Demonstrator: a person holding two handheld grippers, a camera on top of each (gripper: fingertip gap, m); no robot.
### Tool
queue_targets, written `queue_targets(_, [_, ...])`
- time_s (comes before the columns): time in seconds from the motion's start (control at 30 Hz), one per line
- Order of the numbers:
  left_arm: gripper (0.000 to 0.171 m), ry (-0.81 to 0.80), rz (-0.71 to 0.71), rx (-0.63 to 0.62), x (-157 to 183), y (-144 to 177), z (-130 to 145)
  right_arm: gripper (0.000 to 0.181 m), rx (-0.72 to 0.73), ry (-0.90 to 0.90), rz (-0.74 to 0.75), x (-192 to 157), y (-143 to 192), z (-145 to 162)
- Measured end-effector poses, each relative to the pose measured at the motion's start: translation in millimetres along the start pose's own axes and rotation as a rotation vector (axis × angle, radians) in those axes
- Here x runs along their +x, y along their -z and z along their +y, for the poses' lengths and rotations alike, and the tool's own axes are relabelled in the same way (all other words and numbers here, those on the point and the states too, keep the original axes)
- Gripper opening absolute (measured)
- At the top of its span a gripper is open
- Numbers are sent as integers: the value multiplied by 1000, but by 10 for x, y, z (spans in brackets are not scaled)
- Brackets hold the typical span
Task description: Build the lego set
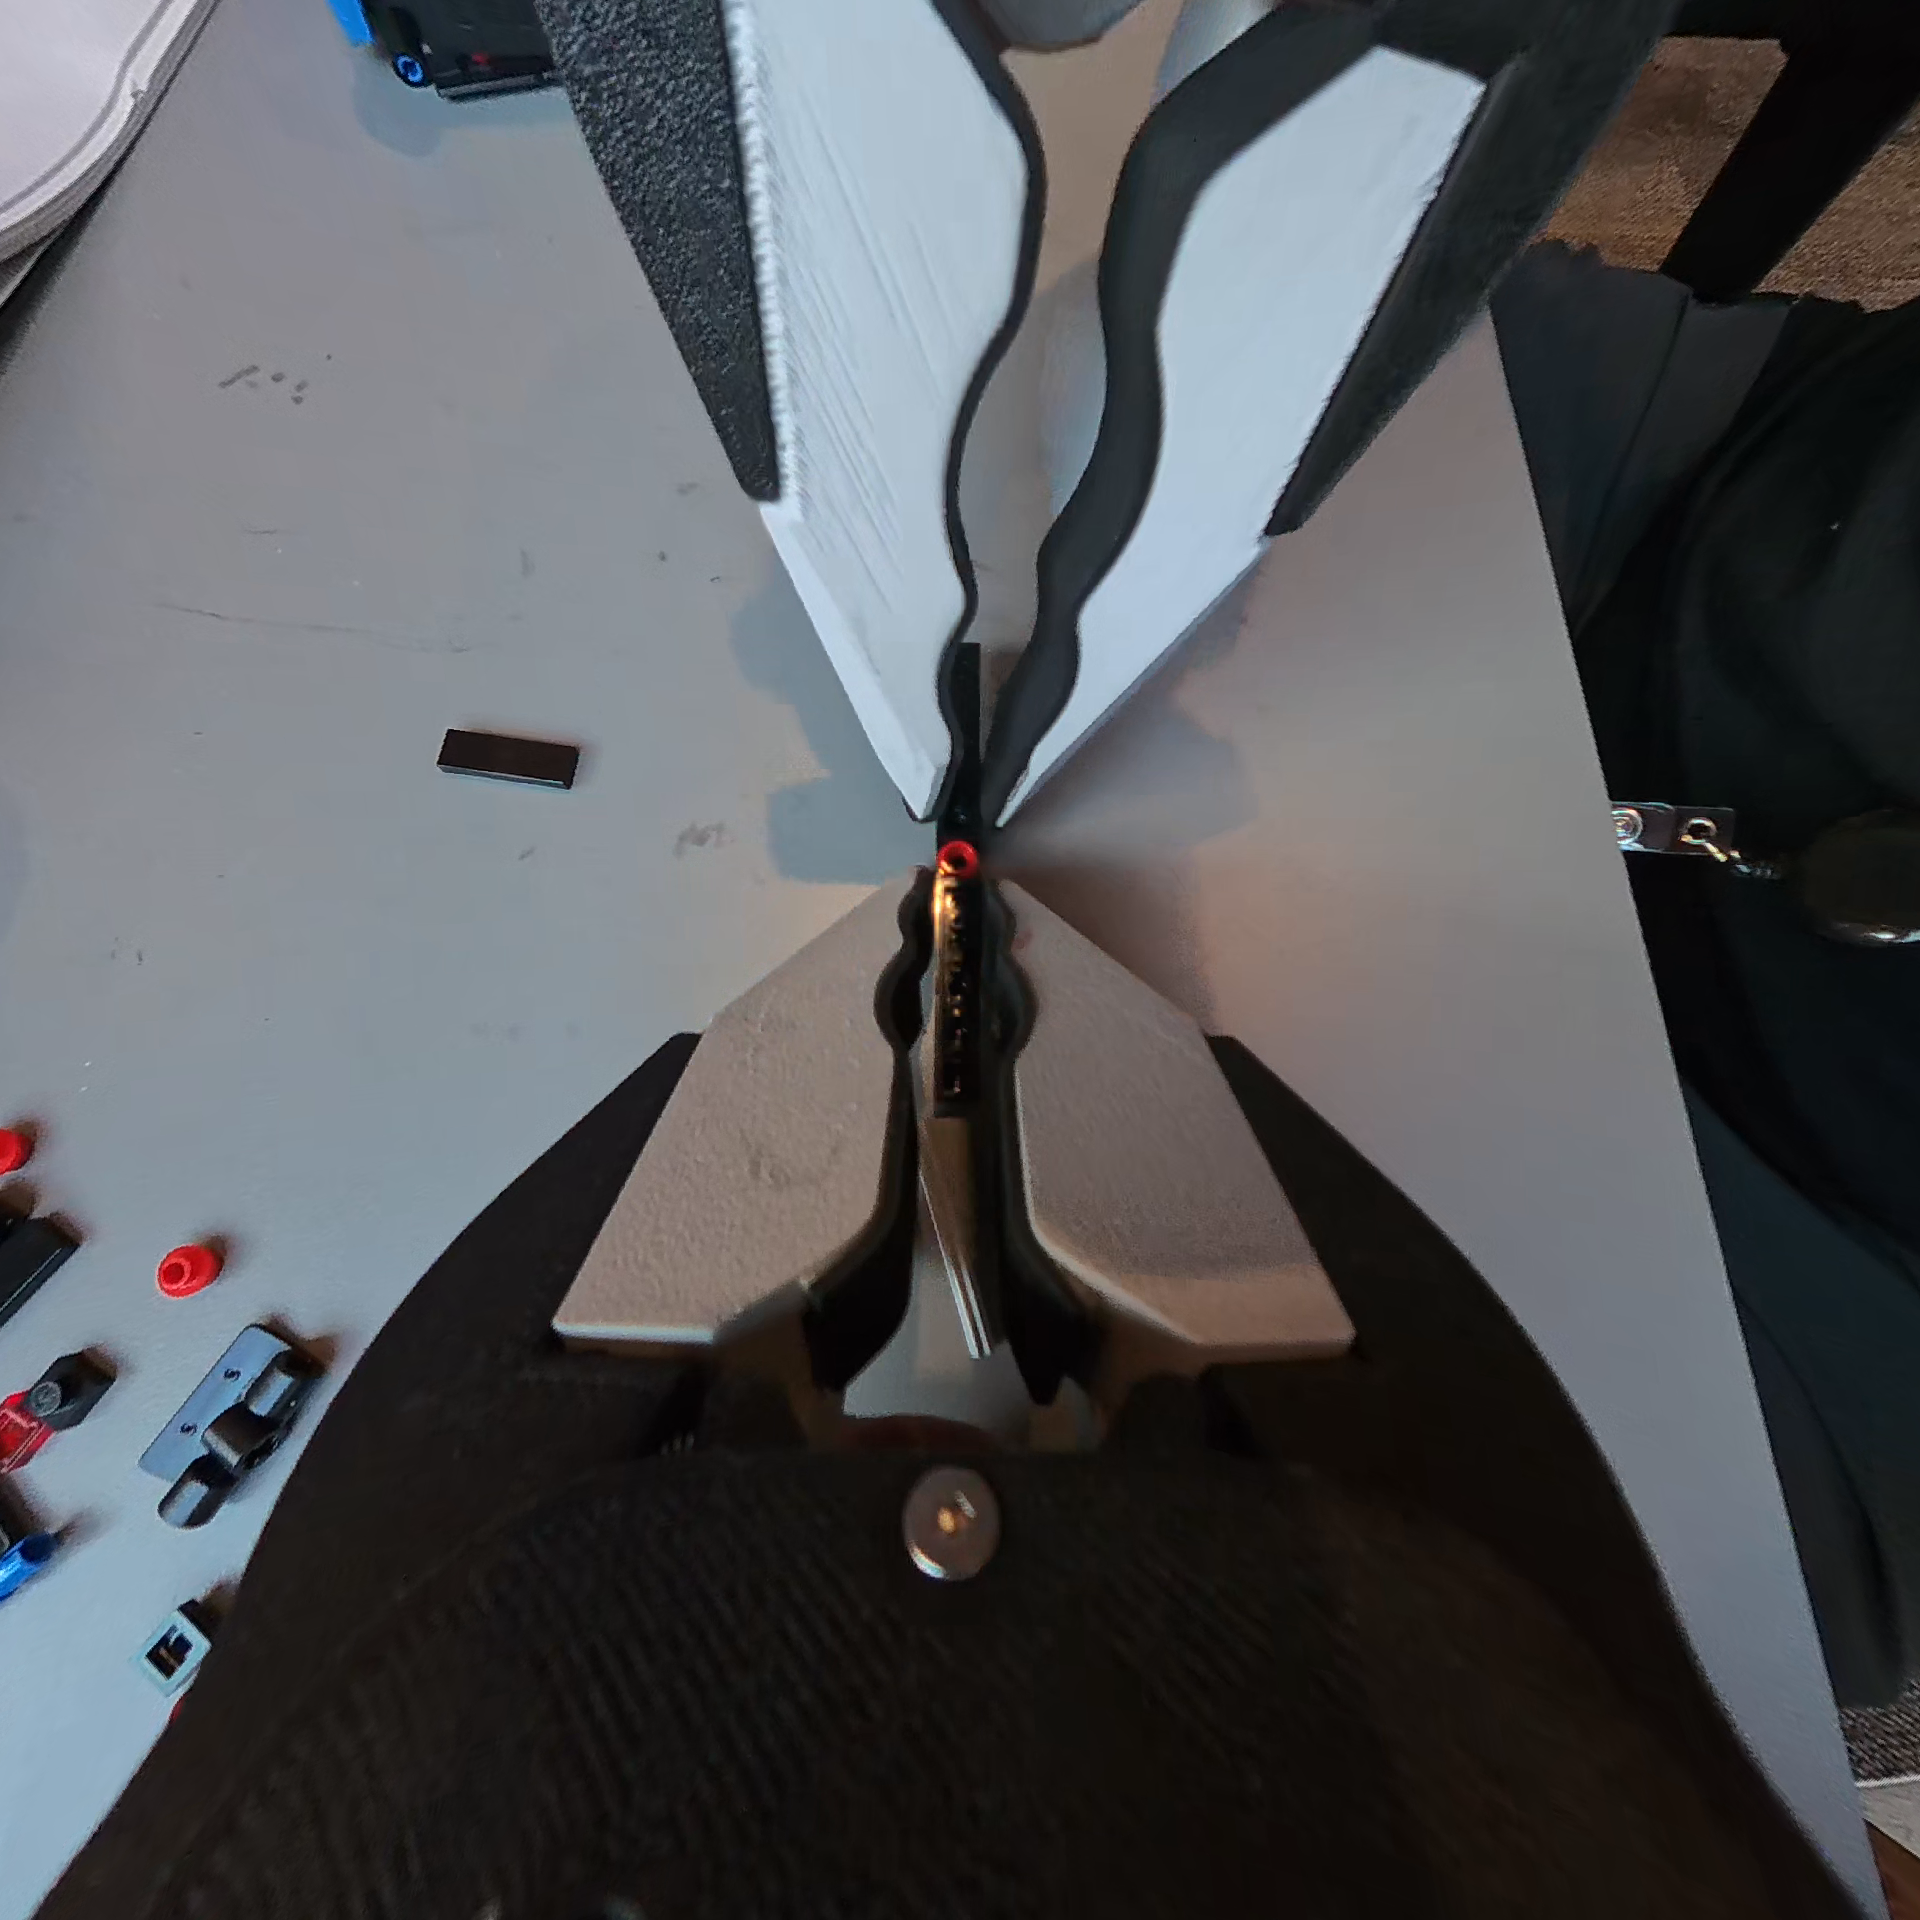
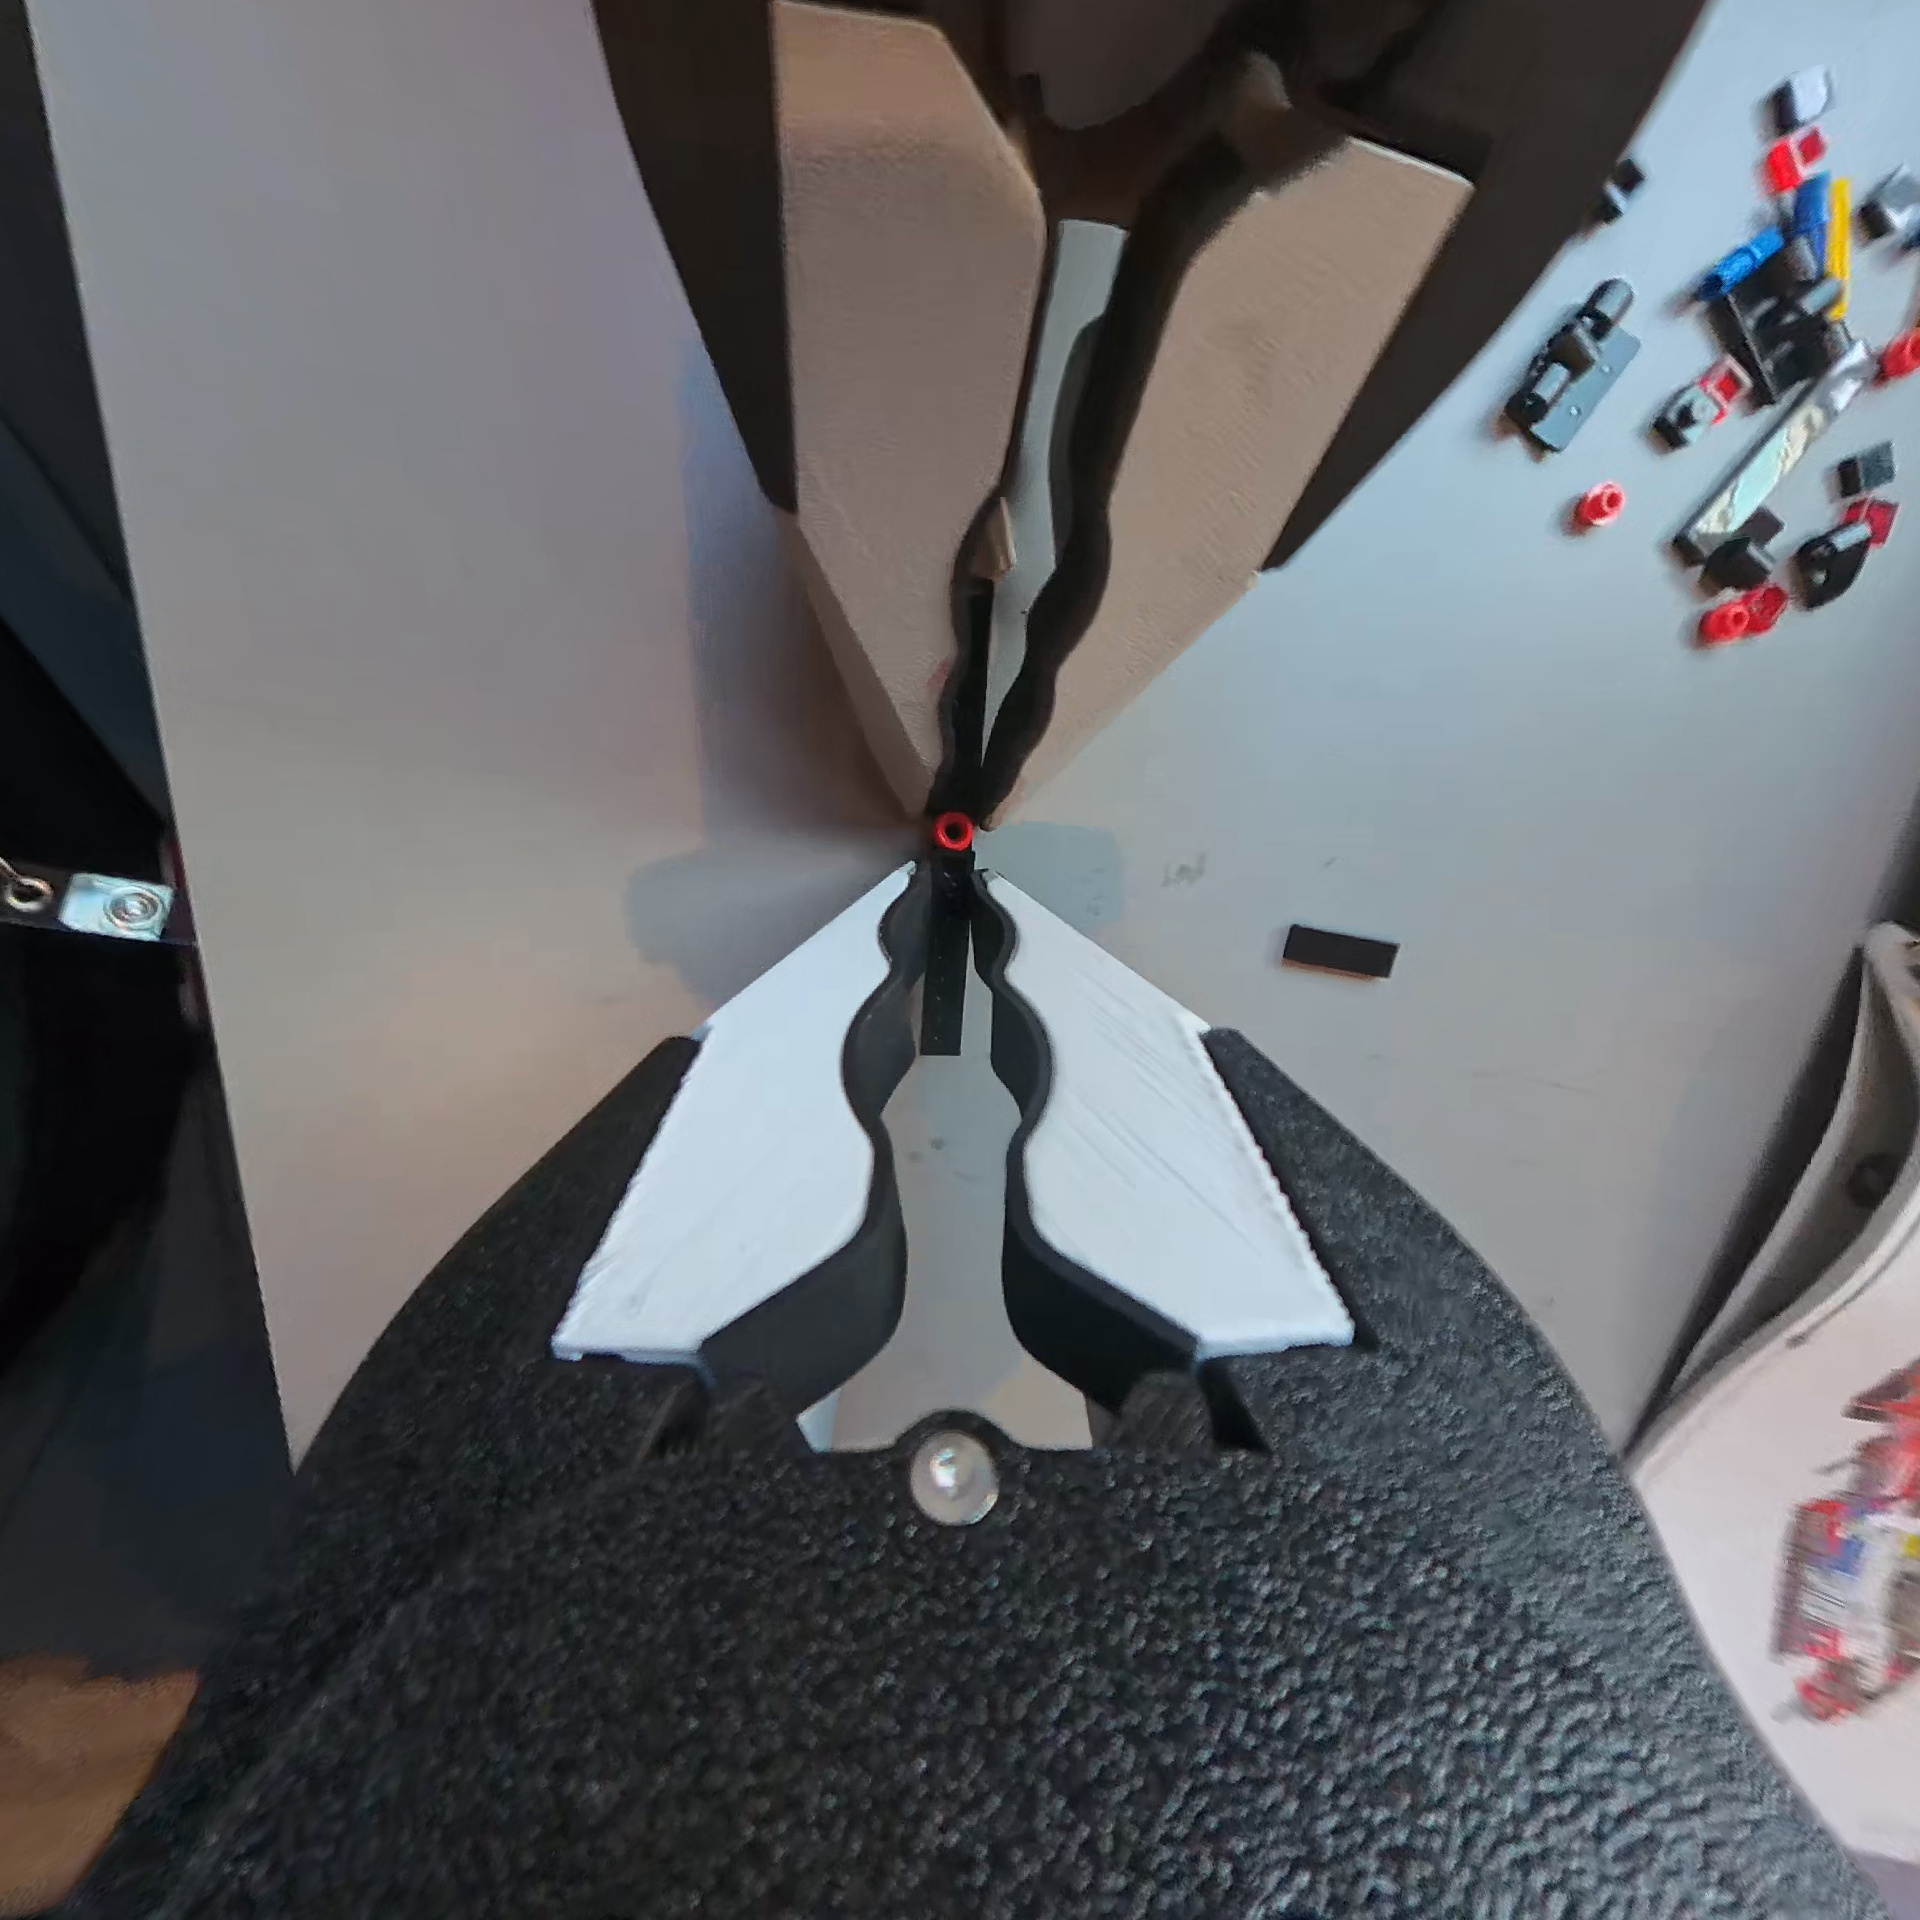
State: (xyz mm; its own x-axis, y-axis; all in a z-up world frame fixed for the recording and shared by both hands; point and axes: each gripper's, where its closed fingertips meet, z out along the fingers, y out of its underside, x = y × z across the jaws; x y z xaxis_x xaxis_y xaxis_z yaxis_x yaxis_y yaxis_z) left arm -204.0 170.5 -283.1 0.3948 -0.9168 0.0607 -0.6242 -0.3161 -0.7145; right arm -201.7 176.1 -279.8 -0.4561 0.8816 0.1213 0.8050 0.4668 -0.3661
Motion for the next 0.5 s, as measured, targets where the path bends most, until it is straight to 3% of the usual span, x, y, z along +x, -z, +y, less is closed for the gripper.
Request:
queue_targets(0.2, [5,26,13,7,-1,2,1,6,-50,-64,-61,-1,-7,3])
queue_targets(0.37, [5,8,-9,6,-5,4,5,6,50,-141,-131,-7,-13,-5])
queue_targets(0.5, [5,-25,-59,2,-7,7,8,6,17,-111,-151,-8,-21,-12])
